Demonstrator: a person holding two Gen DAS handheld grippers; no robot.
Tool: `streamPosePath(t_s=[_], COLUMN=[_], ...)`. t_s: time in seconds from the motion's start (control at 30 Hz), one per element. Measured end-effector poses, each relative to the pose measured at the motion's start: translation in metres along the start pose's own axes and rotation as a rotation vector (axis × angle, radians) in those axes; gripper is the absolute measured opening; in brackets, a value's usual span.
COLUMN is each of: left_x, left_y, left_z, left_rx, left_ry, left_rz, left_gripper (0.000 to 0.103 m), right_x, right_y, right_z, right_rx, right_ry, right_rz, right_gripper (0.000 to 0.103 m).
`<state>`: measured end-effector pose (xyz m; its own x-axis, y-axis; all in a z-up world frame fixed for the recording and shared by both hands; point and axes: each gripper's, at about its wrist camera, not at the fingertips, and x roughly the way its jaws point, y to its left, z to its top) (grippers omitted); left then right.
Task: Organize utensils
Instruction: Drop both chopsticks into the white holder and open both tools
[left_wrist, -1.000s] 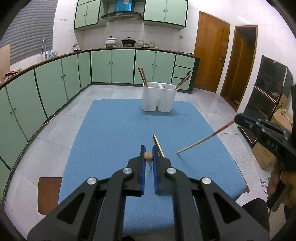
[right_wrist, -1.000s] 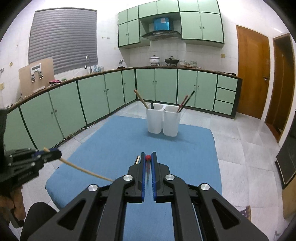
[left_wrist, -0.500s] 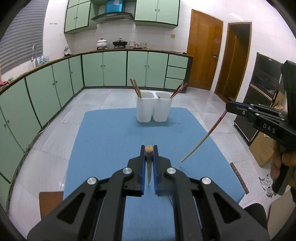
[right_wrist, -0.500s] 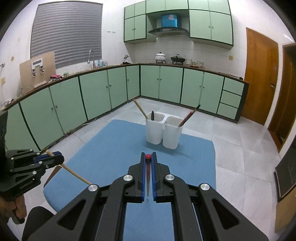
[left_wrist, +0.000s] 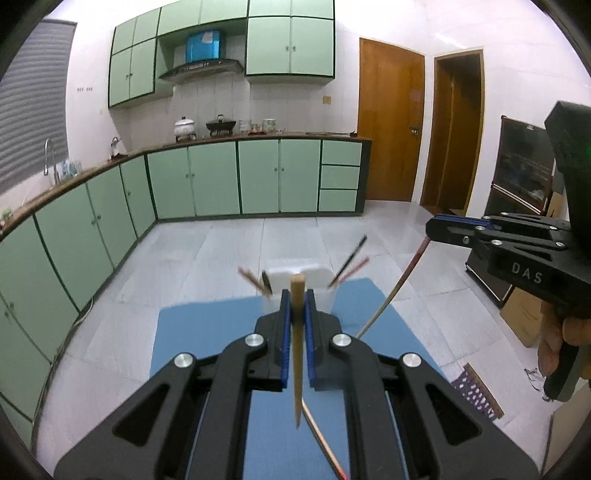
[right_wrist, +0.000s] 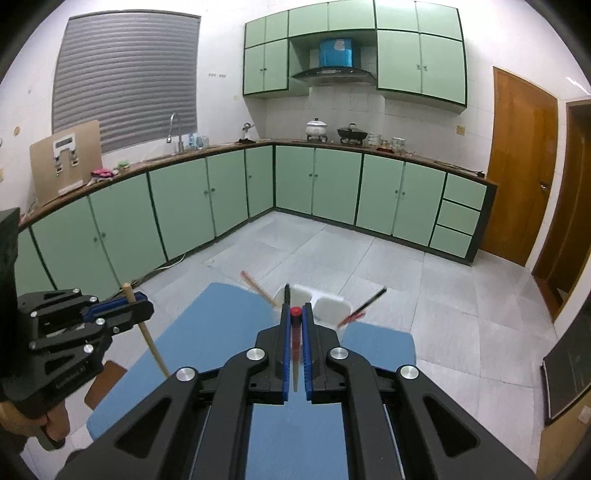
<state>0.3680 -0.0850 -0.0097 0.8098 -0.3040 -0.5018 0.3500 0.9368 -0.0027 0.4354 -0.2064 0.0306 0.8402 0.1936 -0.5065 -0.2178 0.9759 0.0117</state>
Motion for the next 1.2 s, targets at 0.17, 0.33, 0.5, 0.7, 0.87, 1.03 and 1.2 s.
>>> streamPosePath(t_s=[0.17,0.33,0.5,0.7,0.87,1.03,1.2], left_x=[0.032,0.067,0.108,0.172,0.208,0.199,0.158], left_y=[-0.001,0.004,0.003,0.012,0.022,0.032,0.032], left_z=[0.051,0.098,0.119,0.103,0.069,0.059,0.055], left_rx=[0.011,-0.025,-0.037,-0.072,-0.080,-0.081,-0.040], left_ry=[-0.052,-0.122,-0.176,-0.166,-0.095,-0.082,-0.095], left_rz=[0.022,0.045,0.061,0.085,0.085,0.091,0.112], left_gripper=[0.006,0.006,0.006,0.006,0.007,0.043,0.057], right_x=[0.029,0.059,0.101,0.155,0.185,0.177,0.137], right_y=[-0.015,-0.030,-0.044,-0.063,-0.078,-0.085,-0.073], right_z=[0.040,0.072,0.083,0.057,0.032,0.027,0.031], right_rx=[0.015,0.029,0.034,0.062,0.098,0.124,0.112], right_ry=[0.000,-0.012,-0.006,0.056,0.110,0.095,0.032], right_rz=[-0.027,-0.051,-0.073,-0.076,-0.058,-0.046,-0.034], right_gripper=[0.006,0.006,0.006,0.006,0.006,0.008,0.010])
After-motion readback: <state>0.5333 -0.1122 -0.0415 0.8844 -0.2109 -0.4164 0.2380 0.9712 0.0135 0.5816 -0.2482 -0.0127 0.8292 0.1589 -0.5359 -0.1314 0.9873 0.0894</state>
